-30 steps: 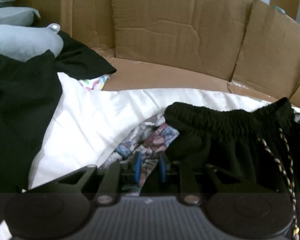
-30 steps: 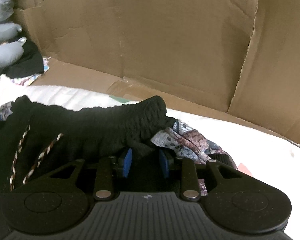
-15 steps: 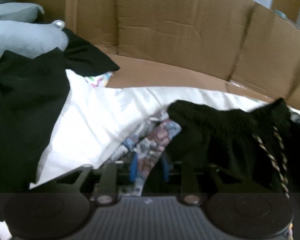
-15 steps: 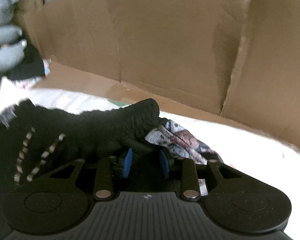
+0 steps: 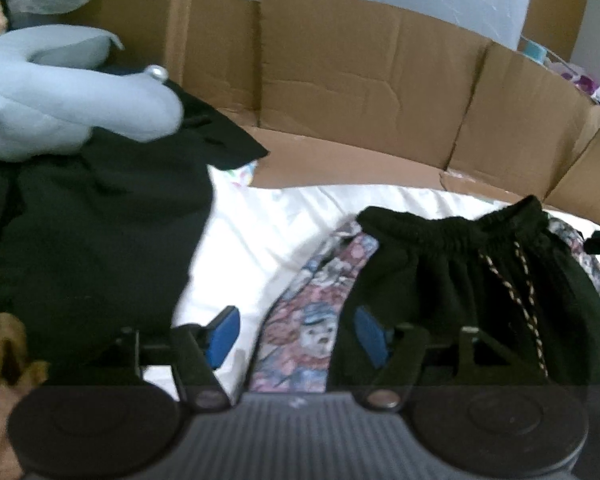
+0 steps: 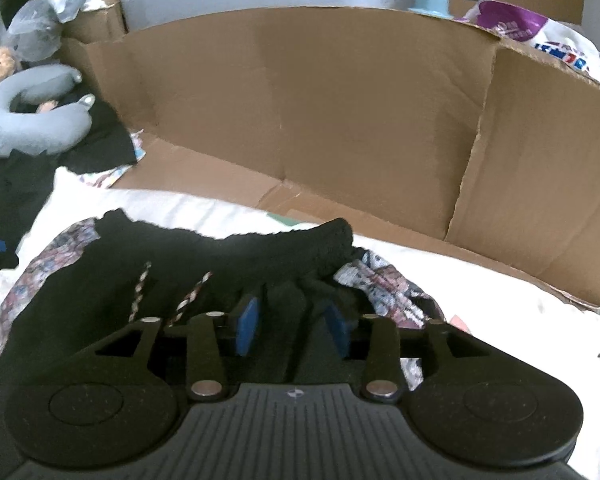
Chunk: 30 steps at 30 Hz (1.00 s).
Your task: Fold clothes
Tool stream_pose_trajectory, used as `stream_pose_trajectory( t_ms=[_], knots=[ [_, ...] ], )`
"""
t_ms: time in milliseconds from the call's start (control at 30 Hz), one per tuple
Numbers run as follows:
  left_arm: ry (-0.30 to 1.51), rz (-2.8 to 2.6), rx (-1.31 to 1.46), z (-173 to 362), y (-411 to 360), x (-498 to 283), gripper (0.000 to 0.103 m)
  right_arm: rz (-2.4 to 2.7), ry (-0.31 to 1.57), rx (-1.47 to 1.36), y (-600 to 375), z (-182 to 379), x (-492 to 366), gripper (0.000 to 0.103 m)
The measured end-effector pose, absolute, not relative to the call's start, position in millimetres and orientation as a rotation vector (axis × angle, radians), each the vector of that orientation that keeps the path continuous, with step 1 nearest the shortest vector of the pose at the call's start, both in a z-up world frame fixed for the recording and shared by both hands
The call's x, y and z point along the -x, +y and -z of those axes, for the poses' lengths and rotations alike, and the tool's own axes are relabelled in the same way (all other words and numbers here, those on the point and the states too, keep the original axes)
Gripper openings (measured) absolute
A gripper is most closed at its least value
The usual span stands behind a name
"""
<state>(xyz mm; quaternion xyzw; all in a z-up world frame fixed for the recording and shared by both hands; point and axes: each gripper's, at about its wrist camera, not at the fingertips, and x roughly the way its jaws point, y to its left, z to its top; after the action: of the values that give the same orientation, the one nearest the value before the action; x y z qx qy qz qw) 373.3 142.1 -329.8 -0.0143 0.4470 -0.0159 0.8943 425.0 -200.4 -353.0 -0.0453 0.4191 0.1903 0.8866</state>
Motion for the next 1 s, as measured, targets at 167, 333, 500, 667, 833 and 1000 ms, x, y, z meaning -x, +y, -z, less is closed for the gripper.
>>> stream_pose_trajectory(
  t_ms=[167, 333, 500, 667, 833, 1000],
  knots=[
    [0.946, 0.022, 0.067, 321, 158, -355, 0.072, -0.415, 0.898, 0.158, -191, 330, -412, 0.057],
    [0.941, 0.048, 0.060, 331, 160, -330, 0.072, -0.468, 0.908, 0.271, -175, 314, -390, 0.062],
    [0.954, 0.055, 0.060, 352, 165, -305, 0.072, -0.517, 0.930, 0.371, -154, 312, -365, 0.063],
    [0.930, 0.069, 0.086, 369, 174, -286, 0.072, -0.561, 0.937, 0.369, -129, 323, -326, 0.063],
    [0.929, 0.141, 0.052, 379, 172, -271, 0.072, -0.647, 0.956, 0.337, -104, 354, -260, 0.063],
    [0.960, 0.186, -0.061, 384, 165, -257, 0.072, -0.665, 1.038, 0.357, -91, 396, -214, 0.062]
  ],
)
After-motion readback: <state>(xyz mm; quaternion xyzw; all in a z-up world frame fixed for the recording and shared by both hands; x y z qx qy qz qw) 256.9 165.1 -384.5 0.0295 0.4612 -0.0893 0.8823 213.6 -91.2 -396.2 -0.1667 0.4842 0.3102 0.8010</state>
